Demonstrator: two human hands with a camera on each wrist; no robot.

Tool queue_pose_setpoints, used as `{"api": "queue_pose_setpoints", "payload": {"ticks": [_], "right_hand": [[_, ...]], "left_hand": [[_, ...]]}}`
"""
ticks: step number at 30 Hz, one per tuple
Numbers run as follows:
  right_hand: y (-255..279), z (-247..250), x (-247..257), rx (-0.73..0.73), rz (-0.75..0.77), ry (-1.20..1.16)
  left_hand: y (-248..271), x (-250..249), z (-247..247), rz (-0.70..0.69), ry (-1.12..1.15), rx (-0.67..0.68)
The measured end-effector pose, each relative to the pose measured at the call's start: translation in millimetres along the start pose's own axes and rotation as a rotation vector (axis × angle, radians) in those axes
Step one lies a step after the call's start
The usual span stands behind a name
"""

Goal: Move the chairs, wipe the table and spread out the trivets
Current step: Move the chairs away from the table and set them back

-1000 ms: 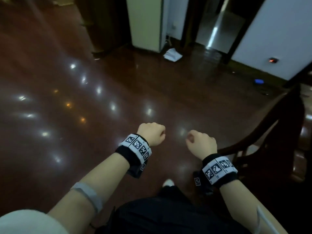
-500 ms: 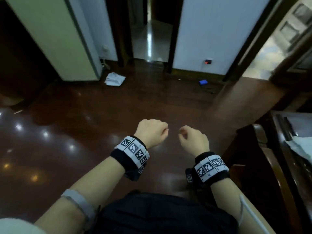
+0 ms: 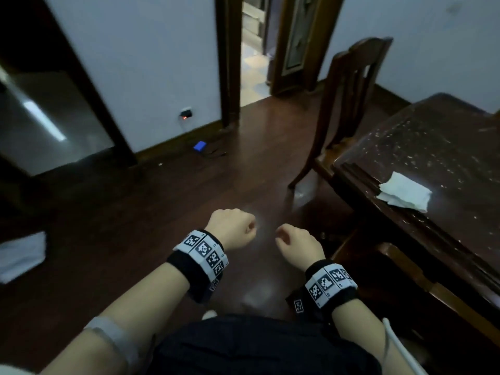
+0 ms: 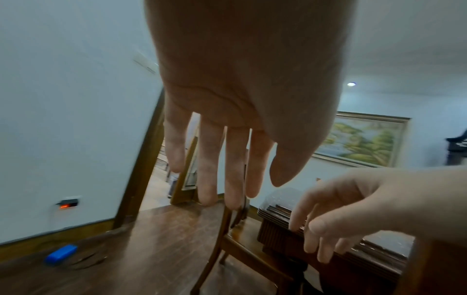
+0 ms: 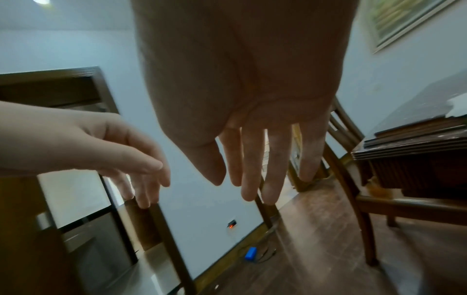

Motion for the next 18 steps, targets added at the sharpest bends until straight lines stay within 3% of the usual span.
{"api": "queue_pose_setpoints", "payload": {"ticks": [7, 13, 18], "right_hand": [[-42, 19, -20, -0.084, -0.257, -0.11], [-90, 41, -83, -0.134, -0.454, -0.262], [-163, 54, -157, -0.114, -0.563, -0.322]], "left_hand": [[-95, 2, 22, -0.227, 0.008, 0.158], [-189, -6, 32, -0.312, 0.121, 0.246], [-276, -16, 46, -0.329, 0.069, 0.287]]}}
Point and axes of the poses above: each hand's wrist, its own y-axis away from the middle knuckle, its own z-axis out of the back of the hand, x = y × z, the point moved 7 cm from there along -y, towards the middle knuckle, and after that the axes turned 14 degrees about y, right-handed, at the moved point
